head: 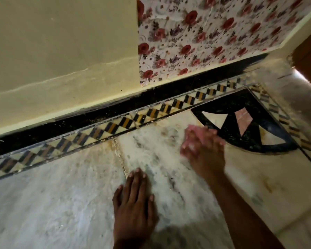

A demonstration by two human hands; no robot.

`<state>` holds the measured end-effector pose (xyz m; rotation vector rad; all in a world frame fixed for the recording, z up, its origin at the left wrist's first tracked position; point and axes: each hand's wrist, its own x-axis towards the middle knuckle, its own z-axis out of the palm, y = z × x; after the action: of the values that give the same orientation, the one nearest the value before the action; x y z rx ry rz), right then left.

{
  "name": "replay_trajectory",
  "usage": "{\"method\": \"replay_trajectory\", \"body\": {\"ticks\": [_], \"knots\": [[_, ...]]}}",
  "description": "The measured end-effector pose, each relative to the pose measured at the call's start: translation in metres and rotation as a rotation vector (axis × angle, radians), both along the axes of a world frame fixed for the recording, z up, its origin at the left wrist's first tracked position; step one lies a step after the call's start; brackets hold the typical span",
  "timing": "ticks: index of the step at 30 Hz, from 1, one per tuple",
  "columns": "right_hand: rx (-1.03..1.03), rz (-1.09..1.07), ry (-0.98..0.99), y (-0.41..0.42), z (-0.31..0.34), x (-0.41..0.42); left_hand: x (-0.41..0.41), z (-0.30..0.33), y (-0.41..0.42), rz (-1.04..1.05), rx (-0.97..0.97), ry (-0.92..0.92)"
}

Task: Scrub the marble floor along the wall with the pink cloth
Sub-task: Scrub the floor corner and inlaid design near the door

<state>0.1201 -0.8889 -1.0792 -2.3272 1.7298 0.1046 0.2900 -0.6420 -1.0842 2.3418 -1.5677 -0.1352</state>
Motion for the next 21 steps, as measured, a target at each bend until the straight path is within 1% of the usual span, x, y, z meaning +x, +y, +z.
{"method": "replay_trajectory", "body": {"ticks": [1,3,4,5,6,7,9,11,12,13,15,16,18,19,20,21], "knots": [[-0.017,-0.12,0.0,-0.026,0.0,-0.006,0.001,0.0,-0.001,0.01,0.009,-0.003],[0.035,-0.338,-0.068,-0.075,0.002,-0.002,-0.004,-0.002,0.001,0.006,0.027,-0.006],[0.058,-0.38,-0.101,-0.092,0.004,0.011,-0.004,-0.001,0.001,0.0,0.023,-0.01],[0.074,-0.369,-0.113,-0.101,0.005,0.027,-0.005,-0.001,0.001,-0.004,0.015,-0.009],[0.089,-0.308,-0.113,-0.101,0.005,0.044,-0.005,-0.002,0.001,-0.005,0.014,-0.017],[0.104,-0.202,-0.109,-0.095,0.006,0.058,-0.004,-0.002,0.001,-0.009,0.017,-0.025],[0.06,0.05,-0.057,-0.051,0.004,0.067,-0.002,-0.003,0.002,-0.002,0.021,-0.02],[0.008,0.187,-0.04,0.015,0.009,0.04,-0.003,0.0,0.003,-0.003,0.026,-0.007],[-0.008,0.176,-0.051,0.041,0.01,0.016,-0.004,0.001,0.003,-0.002,0.031,-0.007],[-0.006,0.123,-0.051,0.056,0.007,-0.011,-0.005,0.002,0.004,0.003,0.034,-0.005],[-0.005,-0.1,0.013,0.049,0.005,-0.052,-0.006,0.002,0.002,0.011,0.042,0.001],[-0.021,-0.244,0.026,0.032,0.002,-0.059,-0.006,0.003,0.001,0.011,0.041,0.0],[-0.057,-0.462,-0.032,-0.007,-0.002,-0.045,-0.005,0.002,0.001,0.005,0.039,-0.017],[-0.048,-0.497,-0.067,-0.021,-0.002,-0.033,-0.005,0.002,0.001,0.0,0.04,-0.022],[-0.048,-0.466,-0.088,-0.026,-0.001,-0.019,-0.006,0.002,0.002,0.0,0.038,-0.026],[-0.04,-0.383,-0.09,-0.024,-0.002,-0.006,-0.006,0.002,0.001,0.001,0.036,-0.025]]}}
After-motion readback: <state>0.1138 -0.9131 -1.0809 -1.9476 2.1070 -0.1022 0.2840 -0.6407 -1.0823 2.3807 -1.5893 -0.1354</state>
